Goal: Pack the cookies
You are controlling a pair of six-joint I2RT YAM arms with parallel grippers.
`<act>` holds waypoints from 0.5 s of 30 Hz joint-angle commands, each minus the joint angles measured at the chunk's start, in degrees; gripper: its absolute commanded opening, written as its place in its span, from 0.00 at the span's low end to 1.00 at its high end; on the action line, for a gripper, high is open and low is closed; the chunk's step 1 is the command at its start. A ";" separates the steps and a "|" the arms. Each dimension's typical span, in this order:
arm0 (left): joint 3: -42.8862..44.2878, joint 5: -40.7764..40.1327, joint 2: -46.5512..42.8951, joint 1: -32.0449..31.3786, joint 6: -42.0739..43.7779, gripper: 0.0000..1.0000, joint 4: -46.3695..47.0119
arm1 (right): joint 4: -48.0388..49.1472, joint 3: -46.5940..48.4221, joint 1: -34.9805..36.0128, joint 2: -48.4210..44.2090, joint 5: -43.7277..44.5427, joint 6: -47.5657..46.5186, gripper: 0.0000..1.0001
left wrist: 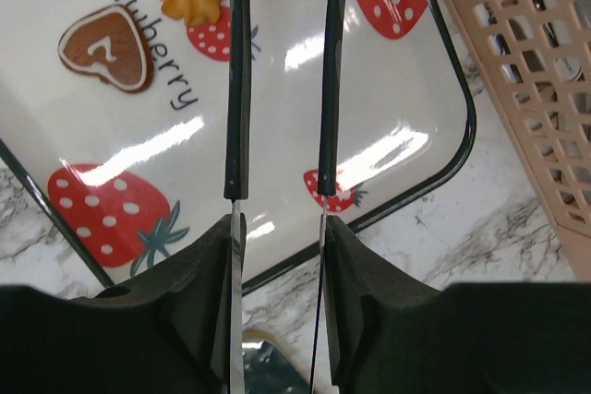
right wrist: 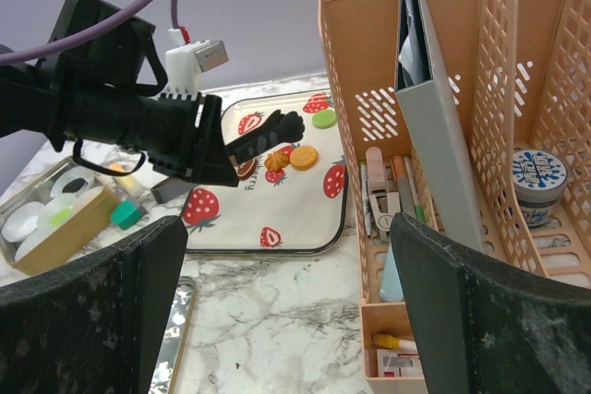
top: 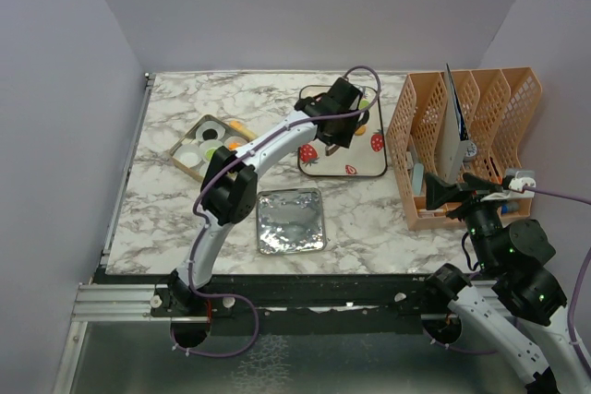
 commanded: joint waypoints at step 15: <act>10.53 -1.88 10.68 -0.26 2.30 0.47 0.05 | -0.31 -0.51 -0.02 0.27 0.69 -0.49 1.00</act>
